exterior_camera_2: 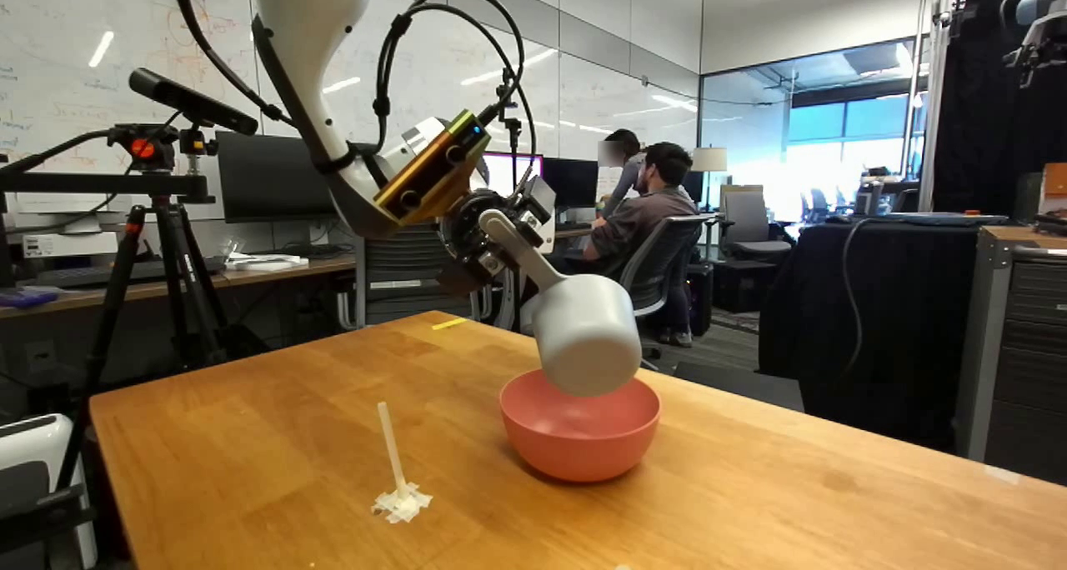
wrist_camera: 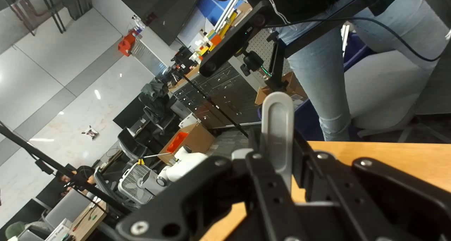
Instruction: Pour the contents in the grey measuring cup into the pink bowl
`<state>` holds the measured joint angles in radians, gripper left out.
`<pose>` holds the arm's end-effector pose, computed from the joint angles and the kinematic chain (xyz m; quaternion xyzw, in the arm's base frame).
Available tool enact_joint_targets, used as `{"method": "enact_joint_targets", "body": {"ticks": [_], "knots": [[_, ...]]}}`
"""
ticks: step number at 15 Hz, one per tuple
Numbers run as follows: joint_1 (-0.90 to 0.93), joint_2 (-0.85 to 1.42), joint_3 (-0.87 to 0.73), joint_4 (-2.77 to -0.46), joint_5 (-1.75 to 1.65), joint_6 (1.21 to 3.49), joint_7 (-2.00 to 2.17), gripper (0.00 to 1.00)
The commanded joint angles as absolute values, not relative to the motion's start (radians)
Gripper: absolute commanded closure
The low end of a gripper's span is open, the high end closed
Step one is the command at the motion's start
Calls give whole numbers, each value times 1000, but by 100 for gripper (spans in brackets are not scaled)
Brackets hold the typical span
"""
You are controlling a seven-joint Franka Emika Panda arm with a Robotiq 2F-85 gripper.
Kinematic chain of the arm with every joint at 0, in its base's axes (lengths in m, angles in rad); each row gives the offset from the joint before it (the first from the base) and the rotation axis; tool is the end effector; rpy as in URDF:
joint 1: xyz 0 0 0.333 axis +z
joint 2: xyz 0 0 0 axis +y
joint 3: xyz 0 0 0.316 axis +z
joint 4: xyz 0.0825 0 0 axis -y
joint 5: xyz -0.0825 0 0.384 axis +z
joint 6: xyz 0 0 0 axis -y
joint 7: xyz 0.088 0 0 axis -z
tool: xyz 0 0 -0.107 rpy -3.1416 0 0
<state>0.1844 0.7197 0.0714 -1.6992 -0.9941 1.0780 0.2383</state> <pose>0.5586 0.0242 0.2091 0.6999 0.0967 -0.4213 0.5685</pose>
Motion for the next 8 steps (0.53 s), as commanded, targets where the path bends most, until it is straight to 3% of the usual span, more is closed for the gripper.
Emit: {"method": "enact_joint_targets", "body": {"ticks": [1,8], "knots": [[204,773,62,-1613,-1016,991,213,90],[222,853,59,-1524,-1032,917,206,90]]}}
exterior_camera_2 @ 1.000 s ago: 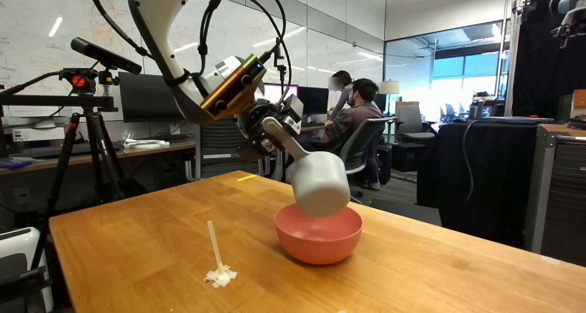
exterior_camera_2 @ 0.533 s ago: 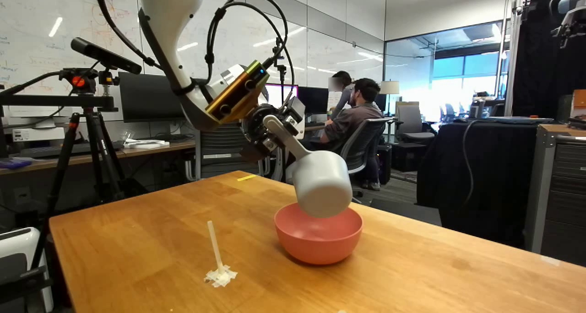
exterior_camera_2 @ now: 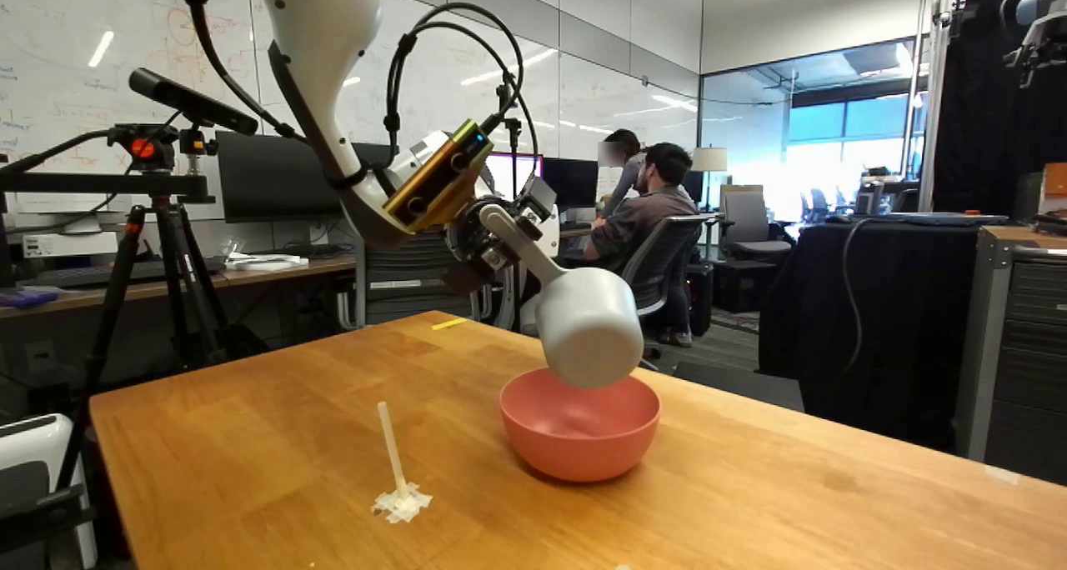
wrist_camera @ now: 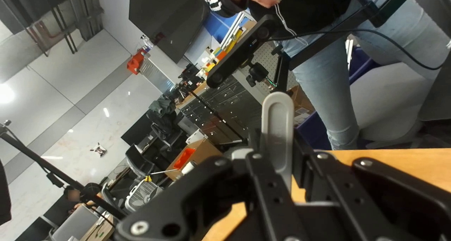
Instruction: Pour the contents in the grey measuring cup into the pink bowl
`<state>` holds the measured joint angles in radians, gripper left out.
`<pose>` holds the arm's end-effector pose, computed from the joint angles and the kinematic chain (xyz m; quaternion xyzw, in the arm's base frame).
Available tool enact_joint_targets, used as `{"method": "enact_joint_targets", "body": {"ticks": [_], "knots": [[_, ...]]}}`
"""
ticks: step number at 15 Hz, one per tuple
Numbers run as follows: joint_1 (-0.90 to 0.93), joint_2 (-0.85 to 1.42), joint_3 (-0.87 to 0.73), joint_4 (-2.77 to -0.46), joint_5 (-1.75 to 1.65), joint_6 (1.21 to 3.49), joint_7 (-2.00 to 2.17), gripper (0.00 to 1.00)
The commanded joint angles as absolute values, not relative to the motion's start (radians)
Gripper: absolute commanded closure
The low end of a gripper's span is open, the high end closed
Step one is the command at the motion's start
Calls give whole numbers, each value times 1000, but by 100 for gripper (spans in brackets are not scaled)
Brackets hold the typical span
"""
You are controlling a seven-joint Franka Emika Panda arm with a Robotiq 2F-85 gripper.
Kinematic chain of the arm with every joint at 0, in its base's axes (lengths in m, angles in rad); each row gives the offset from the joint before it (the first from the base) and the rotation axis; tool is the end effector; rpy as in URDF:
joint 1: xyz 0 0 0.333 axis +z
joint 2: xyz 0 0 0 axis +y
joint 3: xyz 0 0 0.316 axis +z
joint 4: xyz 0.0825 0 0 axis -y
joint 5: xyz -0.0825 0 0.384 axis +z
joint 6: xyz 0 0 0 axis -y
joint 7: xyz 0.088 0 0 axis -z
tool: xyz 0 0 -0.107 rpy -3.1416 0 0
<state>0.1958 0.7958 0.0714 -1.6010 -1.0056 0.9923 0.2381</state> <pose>0.5705 0.0299 0.2026 0.6810 0.0762 -0.4370 0.5827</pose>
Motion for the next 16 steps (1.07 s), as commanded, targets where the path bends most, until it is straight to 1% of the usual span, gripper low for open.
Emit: {"method": "enact_joint_targets", "body": {"ticks": [1,16], "knots": [[225,865,59,-1513,-1036,906,206,90],[247,990,54,-1402,-1105,805,175,90]]}}
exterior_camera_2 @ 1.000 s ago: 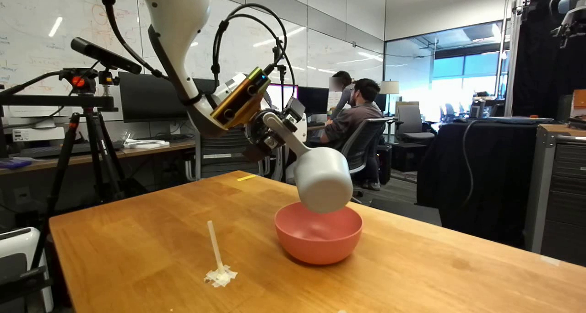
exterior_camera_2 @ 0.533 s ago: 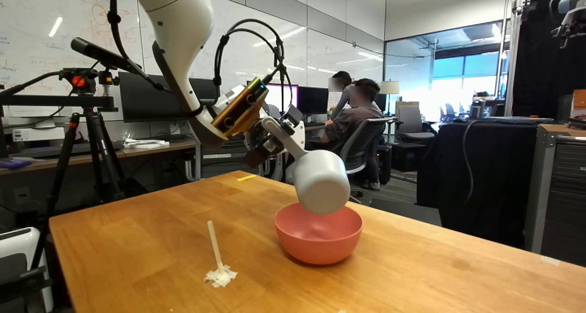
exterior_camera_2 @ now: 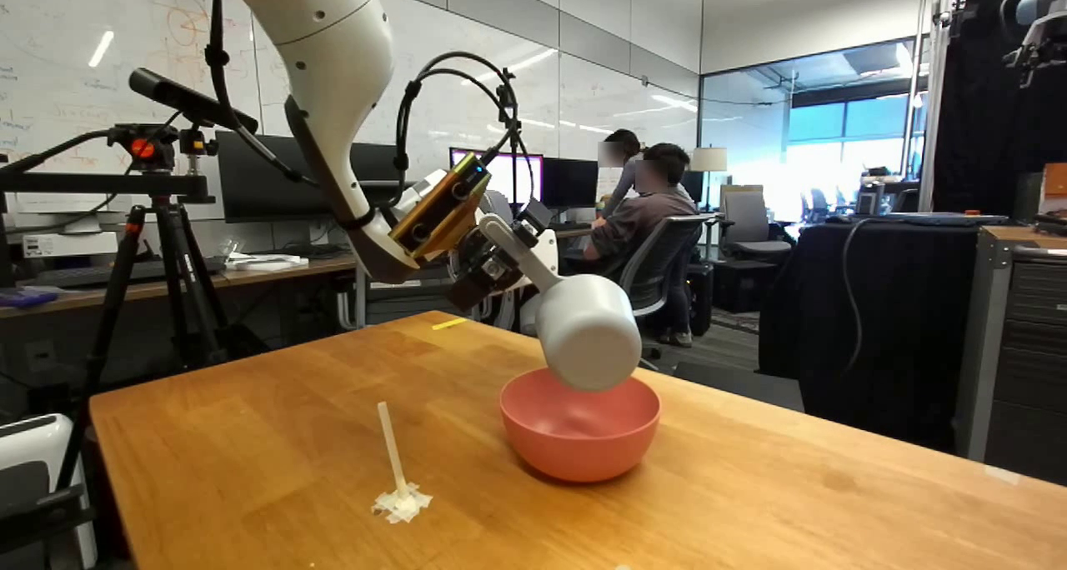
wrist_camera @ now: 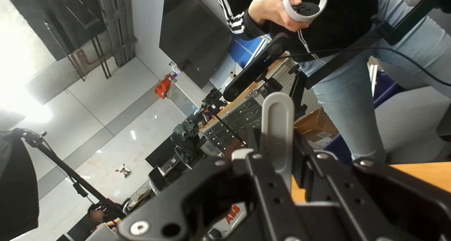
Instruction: Pour the contents in the grey measuring cup into the pink bowl
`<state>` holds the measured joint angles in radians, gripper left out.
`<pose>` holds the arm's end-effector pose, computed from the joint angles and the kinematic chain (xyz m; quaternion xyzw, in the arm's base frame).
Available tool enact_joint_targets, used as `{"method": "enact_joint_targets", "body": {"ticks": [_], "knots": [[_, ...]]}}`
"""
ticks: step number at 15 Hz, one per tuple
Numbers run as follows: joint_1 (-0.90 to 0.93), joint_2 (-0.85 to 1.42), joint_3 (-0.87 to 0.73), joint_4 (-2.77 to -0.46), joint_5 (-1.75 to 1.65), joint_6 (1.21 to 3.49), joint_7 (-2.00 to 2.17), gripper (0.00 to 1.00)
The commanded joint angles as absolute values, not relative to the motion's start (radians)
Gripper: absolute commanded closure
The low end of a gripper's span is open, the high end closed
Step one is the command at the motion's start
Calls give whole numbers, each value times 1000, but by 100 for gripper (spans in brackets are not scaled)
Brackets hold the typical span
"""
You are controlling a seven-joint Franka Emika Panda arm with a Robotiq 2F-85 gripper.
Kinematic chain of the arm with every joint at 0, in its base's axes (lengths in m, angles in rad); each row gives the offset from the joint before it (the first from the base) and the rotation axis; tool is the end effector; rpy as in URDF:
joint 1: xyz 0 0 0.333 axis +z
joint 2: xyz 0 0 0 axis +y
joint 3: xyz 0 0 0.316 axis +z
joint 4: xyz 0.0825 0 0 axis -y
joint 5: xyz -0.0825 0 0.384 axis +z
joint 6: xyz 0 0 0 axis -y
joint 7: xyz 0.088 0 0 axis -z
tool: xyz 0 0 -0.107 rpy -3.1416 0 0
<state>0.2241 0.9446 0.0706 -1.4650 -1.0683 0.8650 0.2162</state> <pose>0.5808 0.0415 0.1721 0.6297 0.0662 -0.4648 0.6189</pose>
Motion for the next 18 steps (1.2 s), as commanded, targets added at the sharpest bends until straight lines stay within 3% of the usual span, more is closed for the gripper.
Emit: {"method": "enact_joint_targets", "body": {"ticks": [1,18], "knots": [[248,998,54,-1398,-1114,799,171,90],[390,1098,-110,-1346,-1130,809,99,90]]}}
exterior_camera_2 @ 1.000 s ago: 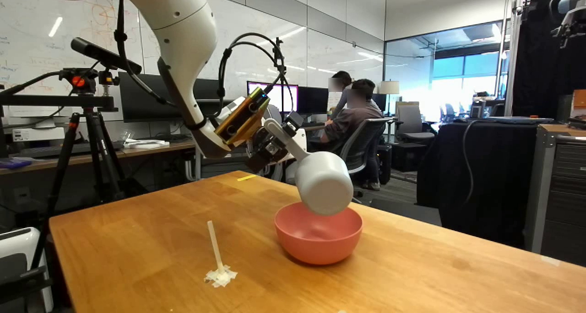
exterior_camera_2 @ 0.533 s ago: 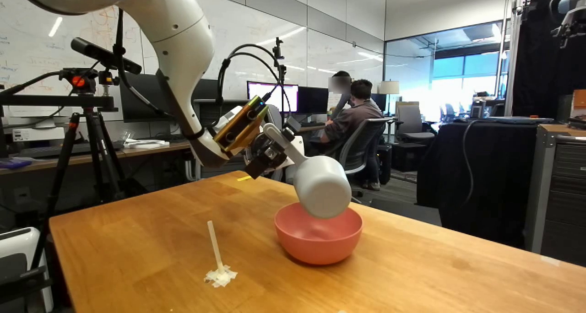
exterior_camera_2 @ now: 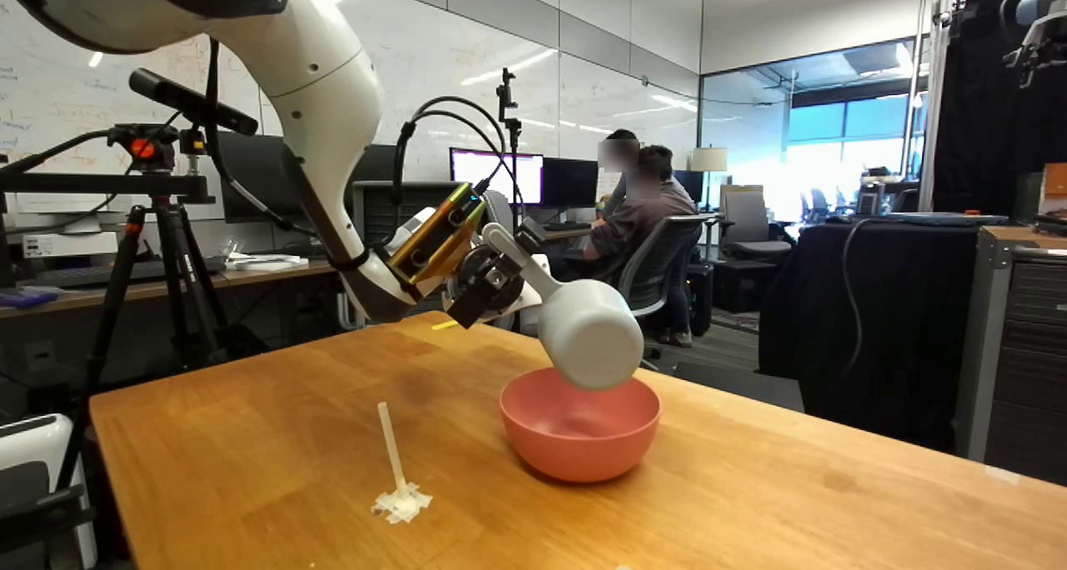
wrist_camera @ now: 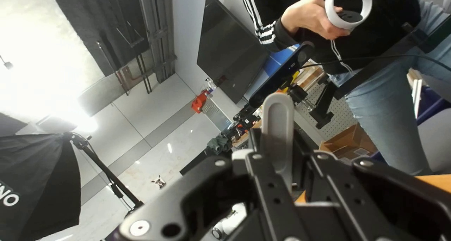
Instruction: Pour the contents in the grey measuring cup into the pink bowl
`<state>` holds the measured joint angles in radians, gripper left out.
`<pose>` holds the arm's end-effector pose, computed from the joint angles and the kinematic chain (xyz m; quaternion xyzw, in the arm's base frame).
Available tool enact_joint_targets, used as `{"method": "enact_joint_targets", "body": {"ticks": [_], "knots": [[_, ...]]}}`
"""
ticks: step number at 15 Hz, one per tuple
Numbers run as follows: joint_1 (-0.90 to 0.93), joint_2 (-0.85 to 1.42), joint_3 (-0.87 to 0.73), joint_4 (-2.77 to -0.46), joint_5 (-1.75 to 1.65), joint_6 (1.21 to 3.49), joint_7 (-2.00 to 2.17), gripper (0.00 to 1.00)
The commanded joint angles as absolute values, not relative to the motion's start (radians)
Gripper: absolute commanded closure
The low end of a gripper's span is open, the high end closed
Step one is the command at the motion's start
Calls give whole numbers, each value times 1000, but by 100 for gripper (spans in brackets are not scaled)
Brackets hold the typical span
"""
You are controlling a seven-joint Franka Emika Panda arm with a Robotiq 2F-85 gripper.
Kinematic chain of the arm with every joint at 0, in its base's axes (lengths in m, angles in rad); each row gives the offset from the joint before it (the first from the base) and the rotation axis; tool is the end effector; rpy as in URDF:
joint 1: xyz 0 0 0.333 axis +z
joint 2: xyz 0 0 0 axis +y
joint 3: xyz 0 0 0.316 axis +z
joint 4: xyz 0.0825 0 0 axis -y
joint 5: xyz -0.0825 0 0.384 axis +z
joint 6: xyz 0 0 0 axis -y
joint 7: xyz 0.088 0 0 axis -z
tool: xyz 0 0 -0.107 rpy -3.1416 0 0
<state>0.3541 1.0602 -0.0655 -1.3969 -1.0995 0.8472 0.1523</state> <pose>0.5843 0.0532 0.1420 0.5720 0.0734 -0.4718 0.6670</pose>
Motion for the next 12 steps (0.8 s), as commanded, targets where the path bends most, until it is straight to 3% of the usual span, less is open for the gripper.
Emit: {"method": "enact_joint_targets", "body": {"ticks": [1,12], "knots": [[397,1103,-120,-1343,-1133,809,93,90],[478,1147,-228,-1330,-1138,810,42,90]]}}
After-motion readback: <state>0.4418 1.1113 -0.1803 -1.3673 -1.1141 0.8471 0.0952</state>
